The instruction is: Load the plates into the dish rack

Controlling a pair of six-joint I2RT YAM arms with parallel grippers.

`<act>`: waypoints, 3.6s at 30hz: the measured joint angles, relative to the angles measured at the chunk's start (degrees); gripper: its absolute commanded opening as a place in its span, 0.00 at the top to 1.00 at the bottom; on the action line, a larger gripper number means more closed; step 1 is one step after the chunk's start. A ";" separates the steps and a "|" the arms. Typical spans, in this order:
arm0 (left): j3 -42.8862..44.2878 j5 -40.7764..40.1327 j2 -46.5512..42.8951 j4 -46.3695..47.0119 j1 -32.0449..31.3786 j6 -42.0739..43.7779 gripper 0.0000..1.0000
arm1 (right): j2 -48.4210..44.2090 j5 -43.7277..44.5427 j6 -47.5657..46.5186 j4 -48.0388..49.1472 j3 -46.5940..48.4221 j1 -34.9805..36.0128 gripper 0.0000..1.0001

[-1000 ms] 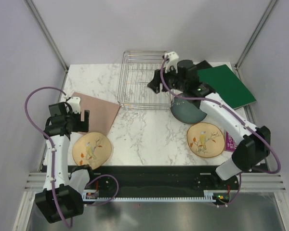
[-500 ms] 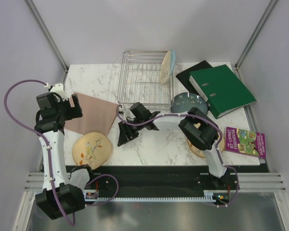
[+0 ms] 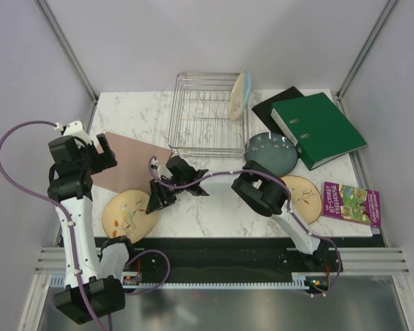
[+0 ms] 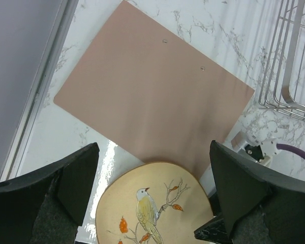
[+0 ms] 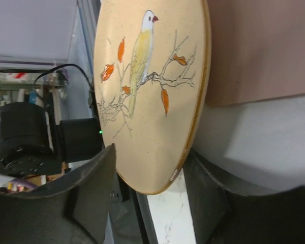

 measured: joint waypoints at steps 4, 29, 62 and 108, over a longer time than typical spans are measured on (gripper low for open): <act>0.00 -0.11 -0.31 -0.61 0.11 -0.44 0.03 | 0.07 4.33 -2.27 -4.22 1.11 0.87 0.97; -2.10 29.79 3.17 4.96 0.24 -1.49 0.11 | -33.31 2.29 -16.37 -27.10 -2.01 -25.22 1.00; -4.00 45.03 6.19 14.12 0.42 -13.92 0.15 | -33.27 0.63 -14.47 -28.81 -2.54 -31.04 1.00; -8.50 49.37 14.69 20.96 -1.44 -17.42 0.98 | -21.09 -3.52 -8.57 -19.23 3.93 -21.94 0.83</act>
